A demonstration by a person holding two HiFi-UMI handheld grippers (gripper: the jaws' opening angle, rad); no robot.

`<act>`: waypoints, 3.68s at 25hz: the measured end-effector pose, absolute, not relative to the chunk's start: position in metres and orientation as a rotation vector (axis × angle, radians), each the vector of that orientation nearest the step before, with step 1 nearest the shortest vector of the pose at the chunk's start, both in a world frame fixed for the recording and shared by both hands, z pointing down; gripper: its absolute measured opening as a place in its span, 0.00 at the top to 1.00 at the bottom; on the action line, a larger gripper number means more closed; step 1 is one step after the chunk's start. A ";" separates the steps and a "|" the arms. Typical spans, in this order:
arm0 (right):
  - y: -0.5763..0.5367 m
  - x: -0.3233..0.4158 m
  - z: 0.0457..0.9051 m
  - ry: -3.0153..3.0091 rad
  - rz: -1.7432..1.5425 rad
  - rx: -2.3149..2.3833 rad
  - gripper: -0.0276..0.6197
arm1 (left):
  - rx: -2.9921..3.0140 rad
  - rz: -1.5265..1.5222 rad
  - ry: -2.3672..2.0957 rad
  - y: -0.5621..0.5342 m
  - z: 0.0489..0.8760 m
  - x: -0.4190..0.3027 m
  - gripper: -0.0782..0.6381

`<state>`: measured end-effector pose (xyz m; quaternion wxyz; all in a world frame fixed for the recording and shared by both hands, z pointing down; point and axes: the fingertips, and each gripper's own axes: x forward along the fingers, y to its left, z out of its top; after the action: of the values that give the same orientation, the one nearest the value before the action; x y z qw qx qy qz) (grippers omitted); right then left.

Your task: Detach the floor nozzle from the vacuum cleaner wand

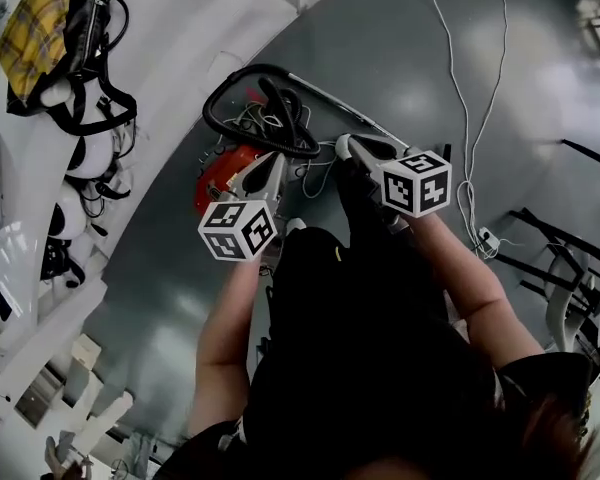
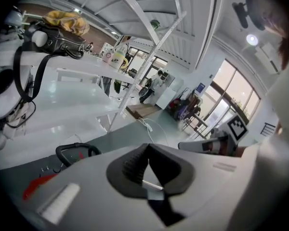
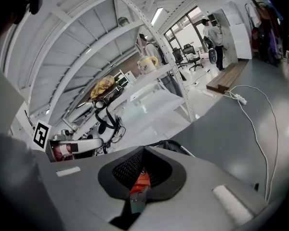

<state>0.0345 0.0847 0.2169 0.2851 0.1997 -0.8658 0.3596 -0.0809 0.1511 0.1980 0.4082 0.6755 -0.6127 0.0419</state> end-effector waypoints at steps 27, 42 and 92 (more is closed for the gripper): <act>-0.030 0.006 0.403 -2.206 0.931 0.221 0.96 | 1.385 0.291 -1.614 0.065 0.384 -0.109 0.88; -0.016 -0.054 0.505 -2.201 1.003 0.323 0.96 | 1.361 0.491 -1.615 0.054 0.492 -0.208 0.88; -0.039 -0.042 0.733 -2.084 0.903 0.311 0.96 | 0.860 0.876 -1.467 0.119 0.719 -0.444 0.33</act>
<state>-0.0424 -0.0391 0.7334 0.4120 0.1236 -0.8284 0.3589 -0.4439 0.1195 0.7193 0.5765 0.3673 -0.6267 0.3742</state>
